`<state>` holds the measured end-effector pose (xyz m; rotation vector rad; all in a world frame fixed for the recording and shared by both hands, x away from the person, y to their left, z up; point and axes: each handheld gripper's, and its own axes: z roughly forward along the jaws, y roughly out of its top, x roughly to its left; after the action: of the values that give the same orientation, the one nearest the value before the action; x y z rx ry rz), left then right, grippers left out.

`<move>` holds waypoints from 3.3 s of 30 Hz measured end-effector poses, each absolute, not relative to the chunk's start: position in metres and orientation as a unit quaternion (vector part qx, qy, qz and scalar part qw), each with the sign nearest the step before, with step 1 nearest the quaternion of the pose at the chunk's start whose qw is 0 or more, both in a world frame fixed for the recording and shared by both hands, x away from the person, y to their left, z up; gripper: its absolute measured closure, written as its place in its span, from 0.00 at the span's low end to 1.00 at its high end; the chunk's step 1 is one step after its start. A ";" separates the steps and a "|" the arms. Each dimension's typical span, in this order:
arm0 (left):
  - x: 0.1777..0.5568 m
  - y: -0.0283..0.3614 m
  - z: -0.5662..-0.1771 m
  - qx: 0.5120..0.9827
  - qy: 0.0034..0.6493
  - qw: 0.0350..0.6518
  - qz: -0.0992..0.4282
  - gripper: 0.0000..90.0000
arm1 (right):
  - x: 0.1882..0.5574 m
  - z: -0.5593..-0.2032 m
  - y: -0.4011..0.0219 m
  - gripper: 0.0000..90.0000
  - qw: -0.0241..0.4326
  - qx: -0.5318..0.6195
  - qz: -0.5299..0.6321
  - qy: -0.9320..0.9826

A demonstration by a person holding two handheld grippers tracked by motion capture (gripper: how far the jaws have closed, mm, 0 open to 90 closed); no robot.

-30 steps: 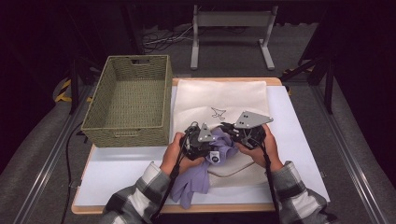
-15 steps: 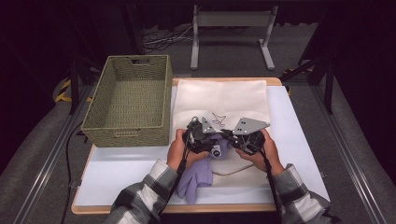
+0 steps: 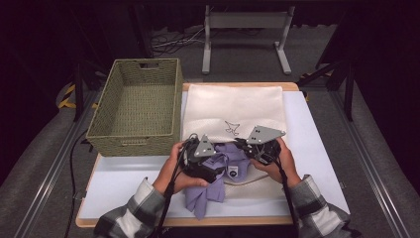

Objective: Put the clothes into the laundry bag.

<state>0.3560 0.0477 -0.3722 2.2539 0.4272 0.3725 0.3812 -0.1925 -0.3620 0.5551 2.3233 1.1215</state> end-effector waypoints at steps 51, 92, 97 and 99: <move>0.363 0.054 -0.376 0.875 0.186 0.424 0.141 0.92 | 0.375 -0.362 -0.193 0.97 0.240 0.201 0.420 0.852; 0.399 0.014 -0.417 0.877 0.219 0.397 0.156 0.84 | 0.368 -0.369 -0.195 0.97 0.223 0.203 0.423 0.855; 0.391 0.022 -0.406 0.874 0.195 0.421 0.143 0.71 | 0.369 -0.368 -0.197 0.97 0.225 0.206 0.424 0.853; 0.386 0.026 -0.403 0.874 0.185 0.429 0.137 0.68 | 0.368 -0.367 -0.197 0.97 0.230 0.206 0.424 0.852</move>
<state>0.3858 0.0257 -0.4029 2.1811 0.4624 0.3433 0.3683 -0.1971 -0.3674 0.5671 2.3426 1.1656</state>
